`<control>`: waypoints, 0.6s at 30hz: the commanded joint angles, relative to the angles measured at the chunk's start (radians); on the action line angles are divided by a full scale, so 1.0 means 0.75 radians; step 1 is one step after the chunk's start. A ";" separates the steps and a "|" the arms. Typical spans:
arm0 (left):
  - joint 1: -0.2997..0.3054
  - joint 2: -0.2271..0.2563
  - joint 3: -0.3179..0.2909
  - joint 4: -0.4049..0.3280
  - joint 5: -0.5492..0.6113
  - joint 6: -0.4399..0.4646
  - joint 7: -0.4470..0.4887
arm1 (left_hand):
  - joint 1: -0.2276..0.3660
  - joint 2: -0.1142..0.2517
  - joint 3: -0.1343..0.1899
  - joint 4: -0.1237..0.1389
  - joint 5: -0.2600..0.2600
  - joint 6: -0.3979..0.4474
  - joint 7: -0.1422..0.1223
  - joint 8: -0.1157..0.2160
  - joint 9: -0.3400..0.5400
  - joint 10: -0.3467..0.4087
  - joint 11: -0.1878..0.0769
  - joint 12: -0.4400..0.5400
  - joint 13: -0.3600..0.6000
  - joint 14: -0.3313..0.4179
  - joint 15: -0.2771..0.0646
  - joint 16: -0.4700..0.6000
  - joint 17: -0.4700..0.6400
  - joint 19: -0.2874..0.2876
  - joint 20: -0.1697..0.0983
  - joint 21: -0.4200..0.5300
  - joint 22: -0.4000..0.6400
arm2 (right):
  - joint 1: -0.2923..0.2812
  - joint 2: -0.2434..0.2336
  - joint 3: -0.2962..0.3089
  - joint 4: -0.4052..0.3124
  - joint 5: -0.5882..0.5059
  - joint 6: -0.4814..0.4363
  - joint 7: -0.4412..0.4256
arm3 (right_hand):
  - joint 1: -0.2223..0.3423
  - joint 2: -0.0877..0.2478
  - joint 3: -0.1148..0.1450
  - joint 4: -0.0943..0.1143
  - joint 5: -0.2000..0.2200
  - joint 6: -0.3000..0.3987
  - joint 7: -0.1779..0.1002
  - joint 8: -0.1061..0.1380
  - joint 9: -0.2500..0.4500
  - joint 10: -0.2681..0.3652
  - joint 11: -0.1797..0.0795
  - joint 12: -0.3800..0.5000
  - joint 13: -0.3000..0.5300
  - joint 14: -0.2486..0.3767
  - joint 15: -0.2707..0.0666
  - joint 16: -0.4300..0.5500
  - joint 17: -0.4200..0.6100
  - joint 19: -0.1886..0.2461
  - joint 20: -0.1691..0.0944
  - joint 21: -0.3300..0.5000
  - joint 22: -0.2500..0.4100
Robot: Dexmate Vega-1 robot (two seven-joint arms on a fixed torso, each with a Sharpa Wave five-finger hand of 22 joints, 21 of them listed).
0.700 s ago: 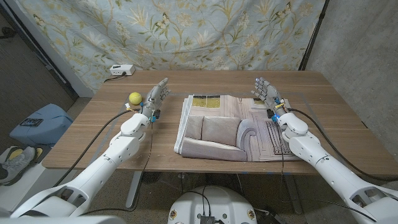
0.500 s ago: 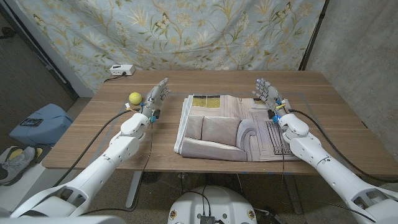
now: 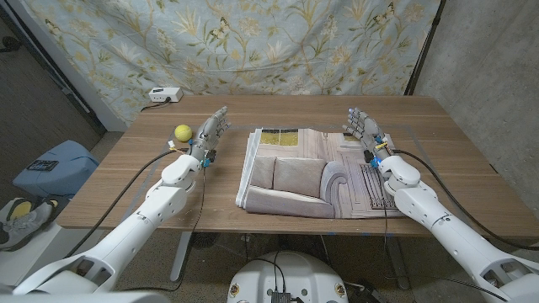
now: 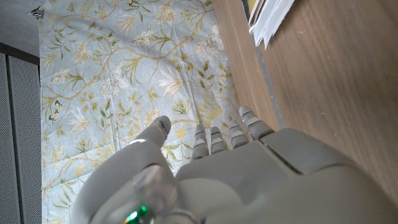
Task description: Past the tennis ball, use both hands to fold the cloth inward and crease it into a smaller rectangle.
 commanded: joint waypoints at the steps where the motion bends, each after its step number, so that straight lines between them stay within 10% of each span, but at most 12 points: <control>1: 0.029 0.029 -0.003 -0.047 0.005 0.010 -0.004 | 0.020 0.000 0.006 -0.008 0.011 0.013 0.000 0.004 0.006 0.000 0.008 0.009 0.001 -0.003 0.014 0.003 0.003 0.009 -0.002 0.002 0.002 | -0.013 -0.024 0.004 -0.036 -0.015 -0.004 -0.004 | 0.011 -0.006 0.004 -0.003 0.004 0.010 0.003 0.008 0.005 0.011 0.005 0.006 0.005 0.007 0.004 0.011 0.003 0.003 0.005 0.007 0.004; 18: -0.002 0.081 0.039 -0.089 0.073 0.063 -0.024 | 0.030 -0.004 0.006 -0.022 0.013 0.014 -0.002 0.003 0.006 0.007 0.011 0.011 0.001 -0.003 0.017 0.002 0.002 0.008 0.000 0.001 0.001 | -0.025 -0.066 0.026 -0.068 -0.034 0.007 -0.011 | 0.009 -0.006 0.003 -0.003 0.004 0.010 0.002 0.008 0.004 0.010 0.004 0.005 0.004 0.003 0.006 0.011 0.003 0.000 0.006 0.007 0.004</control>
